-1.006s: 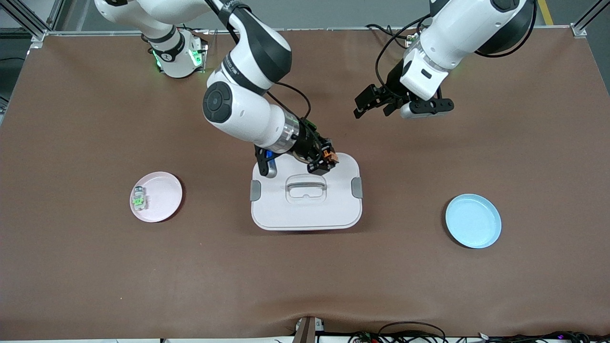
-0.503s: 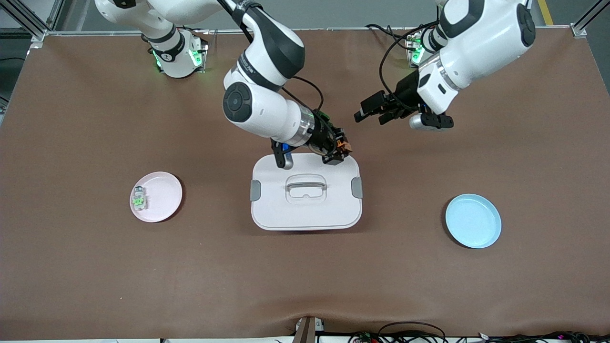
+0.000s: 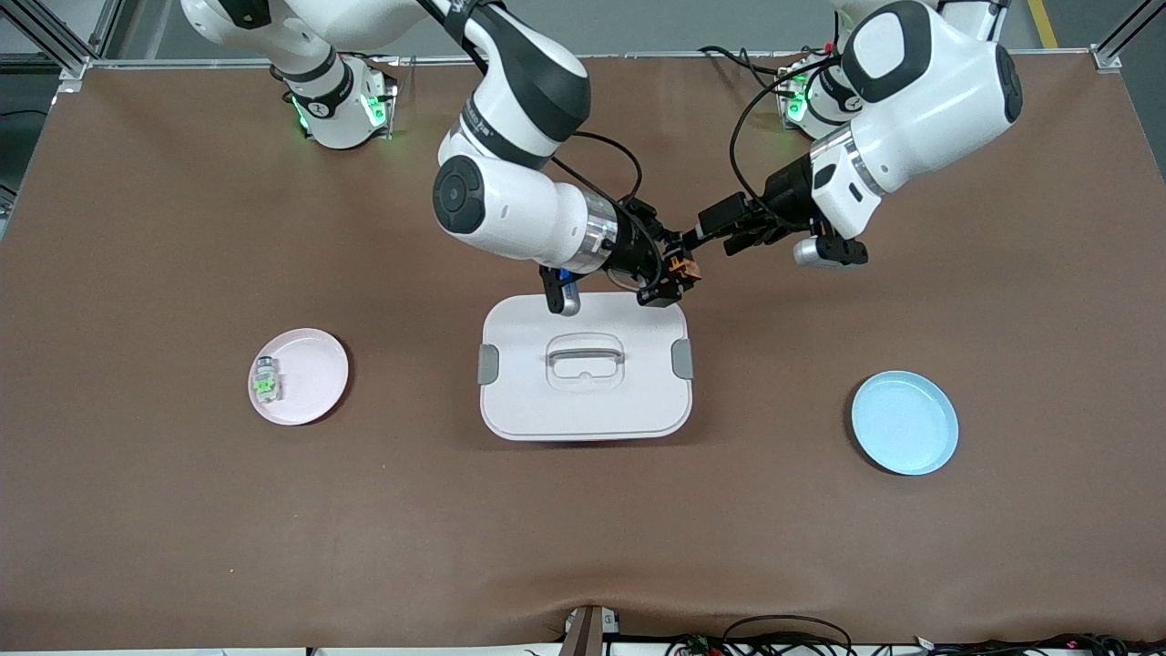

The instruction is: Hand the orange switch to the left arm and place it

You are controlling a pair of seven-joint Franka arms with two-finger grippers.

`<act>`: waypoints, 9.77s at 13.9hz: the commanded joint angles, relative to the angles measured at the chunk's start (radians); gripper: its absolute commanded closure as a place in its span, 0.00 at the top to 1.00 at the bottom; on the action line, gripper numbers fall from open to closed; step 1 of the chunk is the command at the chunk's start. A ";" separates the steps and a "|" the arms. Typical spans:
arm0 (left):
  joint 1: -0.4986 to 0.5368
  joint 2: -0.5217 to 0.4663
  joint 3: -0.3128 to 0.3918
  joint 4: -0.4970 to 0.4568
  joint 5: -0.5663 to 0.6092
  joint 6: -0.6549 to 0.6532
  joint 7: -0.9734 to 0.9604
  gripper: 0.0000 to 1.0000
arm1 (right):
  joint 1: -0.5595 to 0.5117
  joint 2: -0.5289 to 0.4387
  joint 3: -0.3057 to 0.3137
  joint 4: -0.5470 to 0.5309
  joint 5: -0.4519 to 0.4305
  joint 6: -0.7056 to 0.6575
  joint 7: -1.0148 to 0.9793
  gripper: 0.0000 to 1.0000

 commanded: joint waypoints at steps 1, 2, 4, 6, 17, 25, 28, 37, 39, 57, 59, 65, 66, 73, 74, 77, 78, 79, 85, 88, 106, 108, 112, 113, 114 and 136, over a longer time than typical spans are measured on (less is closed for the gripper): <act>0.006 -0.009 -0.007 -0.016 -0.067 0.015 0.025 0.96 | -0.013 0.022 0.010 0.059 0.030 -0.004 0.019 0.00; 0.006 -0.009 -0.007 -0.016 -0.078 0.015 0.025 0.96 | -0.013 0.024 0.010 0.062 0.033 -0.004 0.018 0.00; 0.006 -0.007 -0.007 -0.012 -0.095 0.017 0.025 0.96 | -0.008 0.024 0.010 0.062 0.035 0.015 0.018 0.00; 0.007 -0.009 -0.004 -0.004 -0.095 0.017 0.025 0.96 | -0.001 0.030 0.010 0.062 0.033 0.033 0.019 0.00; 0.026 0.017 -0.004 0.031 -0.087 0.018 0.070 0.89 | 0.018 0.039 0.010 0.064 0.033 0.078 0.056 0.00; 0.015 0.045 -0.011 0.034 -0.090 0.054 0.071 0.69 | 0.025 0.047 0.013 0.065 0.036 0.116 0.102 0.00; 0.015 0.046 -0.013 0.031 -0.090 0.054 0.070 0.34 | 0.027 0.056 0.013 0.085 0.036 0.121 0.141 0.00; 0.067 0.042 -0.007 0.025 -0.011 0.035 0.123 0.00 | 0.036 0.061 0.010 0.087 0.035 0.121 0.141 0.41; 0.107 0.055 -0.008 0.027 0.096 -0.004 0.160 0.00 | 0.039 0.061 0.010 0.087 0.033 0.122 0.139 1.00; 0.359 0.486 0.003 0.309 1.003 -0.112 1.086 0.00 | 0.032 0.052 0.007 0.077 -0.200 0.049 -0.144 1.00; 0.378 0.543 0.003 0.350 1.092 -0.109 1.201 0.00 | 0.025 0.045 0.002 0.074 -0.244 0.047 -0.183 1.00; 0.405 0.698 0.004 0.423 1.190 -0.072 1.519 0.00 | -0.036 -0.008 0.004 0.074 -0.494 -0.049 -0.296 1.00; 0.415 0.720 0.004 0.424 1.192 -0.069 1.556 0.00 | -0.056 -0.022 0.004 0.074 -0.496 -0.089 -0.377 1.00; 0.446 0.793 0.004 0.415 1.270 0.020 1.657 0.00 | -0.220 -0.085 0.001 0.074 -0.572 -0.307 -0.906 1.00; 0.446 0.804 0.004 0.415 1.272 0.038 1.659 0.00 | -0.240 -0.100 0.001 0.074 -0.608 -0.336 -0.988 1.00; 0.446 0.821 0.006 0.404 1.290 0.069 1.659 0.02 | -0.329 -0.146 0.001 0.074 -0.657 -0.415 -1.236 1.00; 0.446 0.822 0.006 0.401 1.308 0.072 1.659 0.16 | -0.365 -0.157 0.001 0.074 -0.657 -0.439 -1.316 1.00; 0.448 0.823 0.004 0.401 1.313 0.075 1.659 0.43 | -0.401 -0.166 0.001 0.074 -0.659 -0.455 -1.383 1.00; 0.461 0.712 -0.007 0.419 1.255 -0.017 1.584 1.00 | -0.602 -0.192 -0.001 0.074 -0.679 -0.554 -1.720 1.00; 0.460 0.599 -0.005 0.429 1.149 -0.060 1.465 1.00 | -0.691 -0.200 -0.003 0.074 -0.679 -0.557 -1.816 1.00; 0.449 0.384 -0.169 0.700 1.108 -0.633 0.226 1.00 | -0.763 -0.203 0.002 0.074 -0.807 -0.613 -1.821 1.00; 0.451 0.361 -0.188 0.697 1.108 -0.672 0.071 1.00 | -0.765 -0.206 -0.001 0.077 -0.806 -0.610 -1.809 1.00; 0.425 0.327 -0.163 0.697 1.103 -0.678 -0.022 1.00 | -0.755 -0.212 0.001 0.079 -0.810 -0.614 -1.743 1.00; 0.365 0.322 -0.102 0.697 1.098 -0.681 -0.021 1.00 | -0.755 -0.218 0.001 0.081 -0.817 -0.619 -1.740 1.00; 0.289 0.315 -0.006 0.700 1.095 -0.705 -0.016 1.00 | -0.755 -0.226 0.002 0.081 -0.832 -0.619 -1.734 1.00; -0.096 -0.027 0.450 0.435 0.940 -0.680 0.159 1.00 | -0.768 -0.358 0.004 0.074 -0.771 -0.815 -1.626 1.00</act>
